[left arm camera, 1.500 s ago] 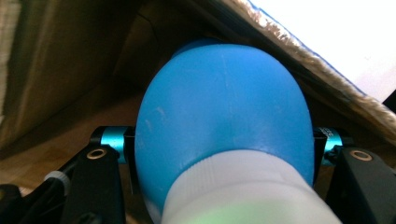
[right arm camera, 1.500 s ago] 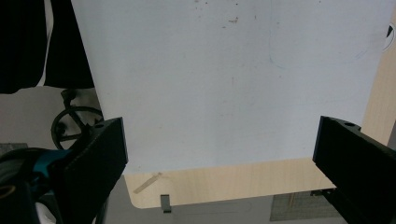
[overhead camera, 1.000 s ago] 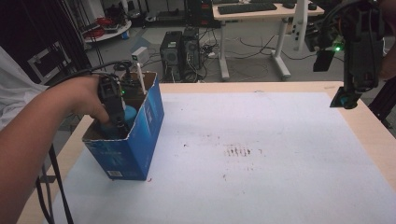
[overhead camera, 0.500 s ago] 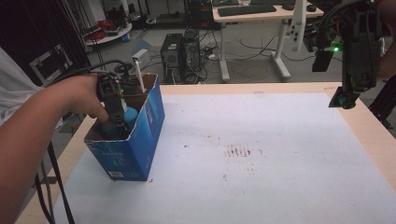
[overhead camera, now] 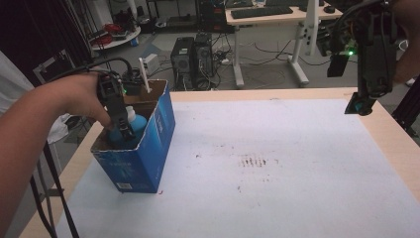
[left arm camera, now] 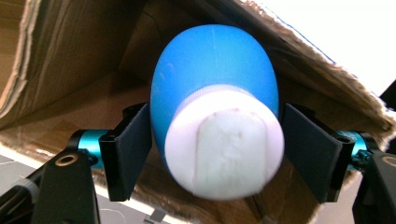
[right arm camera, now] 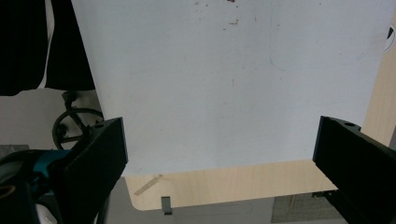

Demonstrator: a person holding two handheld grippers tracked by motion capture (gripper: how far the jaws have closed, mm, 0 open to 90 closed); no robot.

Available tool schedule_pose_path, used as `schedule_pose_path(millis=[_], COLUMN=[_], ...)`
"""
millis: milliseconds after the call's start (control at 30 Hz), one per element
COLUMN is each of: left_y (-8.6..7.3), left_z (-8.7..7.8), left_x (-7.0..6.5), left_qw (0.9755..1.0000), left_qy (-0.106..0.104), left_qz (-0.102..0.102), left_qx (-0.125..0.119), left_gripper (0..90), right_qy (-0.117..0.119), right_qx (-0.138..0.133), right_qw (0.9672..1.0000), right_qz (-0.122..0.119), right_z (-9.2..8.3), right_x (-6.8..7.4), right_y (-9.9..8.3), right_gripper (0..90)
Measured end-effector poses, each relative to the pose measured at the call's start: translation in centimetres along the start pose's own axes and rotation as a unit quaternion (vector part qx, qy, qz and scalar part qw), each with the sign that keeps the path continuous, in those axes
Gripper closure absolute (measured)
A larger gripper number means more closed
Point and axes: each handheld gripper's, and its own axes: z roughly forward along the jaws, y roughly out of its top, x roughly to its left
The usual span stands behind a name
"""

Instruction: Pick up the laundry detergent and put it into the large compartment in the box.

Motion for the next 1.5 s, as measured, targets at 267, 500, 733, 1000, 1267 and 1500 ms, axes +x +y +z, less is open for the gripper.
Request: schedule_pose_path(millis=[267,500,733,1000,1267,1500], left_y=[0.2,0.4,0.9,2.8,5.6,7.4], left_z=[-1.6,-3.0,-4.5,-5.3,-5.2,-4.7], left_x=[-0.5,-0.9,-1.8,-3.6,-6.2,-7.5], left_qw=[0.9998,0.9997,0.9996,0.9983,0.9924,0.9867], left_qy=[0.013,0.020,0.023,0.014,0.003,0.002], left_qz=[0.001,-0.001,0.013,0.054,0.122,0.162], left_qx=[0.012,0.014,0.002,-0.013,-0.012,-0.010], left_gripper=[16.5,13.4,10.8,7.6,1.7,1.7], right_qy=[0.000,0.001,0.000,-0.006,-0.005,-0.005], right_qx=[0.001,0.000,0.000,0.001,0.004,0.006], right_qw=[1.0000,1.0000,1.0000,1.0000,1.0000,1.0000], right_qz=[-0.002,0.001,0.004,0.003,0.000,0.005], right_z=[0.0,0.0,-0.1,0.0,0.0,0.1], right_x=[-0.1,-0.1,0.0,0.1,0.2,0.2], right_y=[0.0,-0.3,-0.5,-0.4,-0.2,-0.1], right_gripper=[2.1,2.1,2.1,2.1,2.1,2.1])
